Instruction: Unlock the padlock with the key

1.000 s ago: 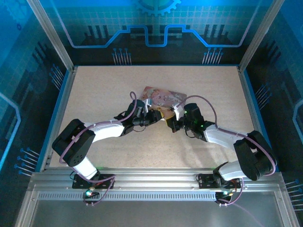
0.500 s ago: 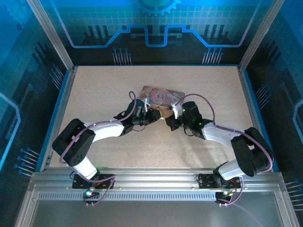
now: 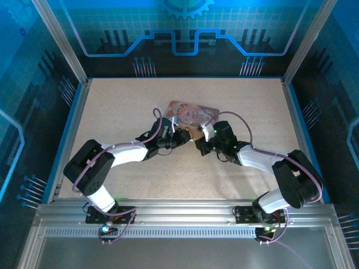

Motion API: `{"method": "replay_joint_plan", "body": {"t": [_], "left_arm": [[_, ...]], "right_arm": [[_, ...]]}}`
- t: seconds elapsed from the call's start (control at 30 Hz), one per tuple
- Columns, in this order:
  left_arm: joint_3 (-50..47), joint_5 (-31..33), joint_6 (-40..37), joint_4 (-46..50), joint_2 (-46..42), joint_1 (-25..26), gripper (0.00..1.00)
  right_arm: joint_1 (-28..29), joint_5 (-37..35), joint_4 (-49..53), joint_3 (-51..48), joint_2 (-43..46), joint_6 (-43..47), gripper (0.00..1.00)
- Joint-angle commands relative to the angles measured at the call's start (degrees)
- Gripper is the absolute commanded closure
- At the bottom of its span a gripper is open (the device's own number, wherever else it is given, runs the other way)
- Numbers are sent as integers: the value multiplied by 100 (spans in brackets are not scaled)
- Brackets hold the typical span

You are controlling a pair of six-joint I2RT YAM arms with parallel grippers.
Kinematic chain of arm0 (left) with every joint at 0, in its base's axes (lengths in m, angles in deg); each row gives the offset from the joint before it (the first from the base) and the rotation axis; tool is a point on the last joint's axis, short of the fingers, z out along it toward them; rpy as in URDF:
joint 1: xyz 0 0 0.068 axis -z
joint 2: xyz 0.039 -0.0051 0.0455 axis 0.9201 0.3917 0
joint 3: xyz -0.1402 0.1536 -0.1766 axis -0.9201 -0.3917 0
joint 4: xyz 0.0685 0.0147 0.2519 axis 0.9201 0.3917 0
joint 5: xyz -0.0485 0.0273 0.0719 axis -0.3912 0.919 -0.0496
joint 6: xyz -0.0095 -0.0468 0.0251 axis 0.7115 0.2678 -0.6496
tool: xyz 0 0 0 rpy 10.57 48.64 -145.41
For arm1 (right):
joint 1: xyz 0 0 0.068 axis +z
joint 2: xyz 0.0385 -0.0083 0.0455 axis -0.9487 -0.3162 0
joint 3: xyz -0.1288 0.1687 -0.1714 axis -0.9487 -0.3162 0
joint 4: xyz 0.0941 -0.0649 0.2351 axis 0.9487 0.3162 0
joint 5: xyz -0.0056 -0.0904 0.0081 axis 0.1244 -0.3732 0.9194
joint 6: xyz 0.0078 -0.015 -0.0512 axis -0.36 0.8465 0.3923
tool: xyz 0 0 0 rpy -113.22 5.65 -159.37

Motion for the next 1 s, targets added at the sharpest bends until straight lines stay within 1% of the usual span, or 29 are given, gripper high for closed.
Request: {"method": "replay_joint_plan", "body": {"t": [0.0, 0.03, 0.07, 0.17, 0.2, 0.3, 0.5, 0.63, 0.77, 0.87, 0.97], "left_arm": [[37, -713, -124, 440, 185, 282, 94], [26, -713, -113, 436, 194, 282, 94], [26, -721, -109, 432, 194, 281, 94], [30, -737, -116, 431, 179, 289, 94], [21, -740, -111, 431, 168, 290, 94], [27, -757, -112, 421, 176, 287, 94], [31, -836, -94, 423, 141, 294, 94], [42, -890, -120, 512, 141, 296, 94], [57, -783, -195, 651, 192, 297, 94], [6, -715, -118, 484, 241, 290, 94], [56, -819, -22, 350, 303, 288, 94]], "right_arm": [[166, 833, -2223, 465, 135, -277, 100], [123, 928, -2465, 414, 92, -450, 100], [119, 926, -2497, 419, 71, -459, 100], [256, 580, -1741, 668, 92, 112, 100], [237, 599, -1744, 685, 102, 115, 100], [83, 977, -2274, 599, 50, -316, 100], [45, 987, -2433, 597, -17, -389, 100], [31, 959, -2230, 723, 71, -223, 100], [32, 1078, -2070, 798, 225, -173, 100], [31, 1131, -2118, 654, 345, -336, 100], [113, 1080, -2191, 426, 431, -451, 100]]}}
